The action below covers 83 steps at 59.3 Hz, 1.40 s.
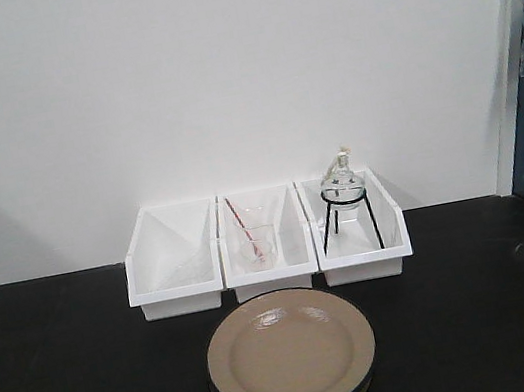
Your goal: Arrange circular plates on left workspace
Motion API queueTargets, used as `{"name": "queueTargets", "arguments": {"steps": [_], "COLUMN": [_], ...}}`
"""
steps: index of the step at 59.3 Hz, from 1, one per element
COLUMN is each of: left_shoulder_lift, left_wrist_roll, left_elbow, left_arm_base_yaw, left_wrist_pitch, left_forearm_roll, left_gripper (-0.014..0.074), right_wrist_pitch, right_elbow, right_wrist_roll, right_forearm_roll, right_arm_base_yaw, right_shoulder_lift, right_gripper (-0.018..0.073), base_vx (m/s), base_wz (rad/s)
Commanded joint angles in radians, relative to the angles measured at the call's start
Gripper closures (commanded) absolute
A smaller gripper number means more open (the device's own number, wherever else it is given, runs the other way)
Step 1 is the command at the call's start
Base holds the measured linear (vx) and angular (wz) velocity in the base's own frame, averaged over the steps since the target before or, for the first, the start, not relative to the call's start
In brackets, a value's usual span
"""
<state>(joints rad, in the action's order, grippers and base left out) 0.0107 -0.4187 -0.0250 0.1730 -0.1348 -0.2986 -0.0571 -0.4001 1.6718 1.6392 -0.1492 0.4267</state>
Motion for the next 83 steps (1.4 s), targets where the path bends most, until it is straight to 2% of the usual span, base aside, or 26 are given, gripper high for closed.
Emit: {"name": "queueTargets", "arguments": {"steps": [1, 7, 14, 83], "left_shoulder_lift": [0.017, 0.017, 0.017, 0.016], "left_wrist_roll": [0.105, 0.188, 0.19, 0.187], "left_elbow": [-0.015, -0.015, -0.015, -0.014], "left_arm_base_yaw": [-0.045, -0.117, -0.154, -0.155], "left_wrist_pitch": [0.087, 0.093, 0.09, 0.085], "left_forearm_roll": [0.13, 0.229, 0.238, 0.23], "left_gripper": [0.0596, 0.0596, 0.0596, 0.0595], "right_wrist_pitch": [0.005, 0.005, 0.005, 0.004], "right_elbow": [-0.029, -0.029, -0.029, -0.029], "right_wrist_roll": [0.0, 0.0, 0.0, 0.0], "right_forearm_roll": [-0.002, -0.002, -0.002, -0.013], "right_arm_base_yaw": [0.004, 0.004, 0.004, 0.004], "right_shoulder_lift": [0.006, 0.006, 0.006, 0.006], "right_gripper": [0.0559, 0.0559, 0.0559, 0.0559], "base_vx": [0.0, 0.0, 0.0, 0.0], "base_wz": [0.0, 0.0, 0.0, 0.0]}}
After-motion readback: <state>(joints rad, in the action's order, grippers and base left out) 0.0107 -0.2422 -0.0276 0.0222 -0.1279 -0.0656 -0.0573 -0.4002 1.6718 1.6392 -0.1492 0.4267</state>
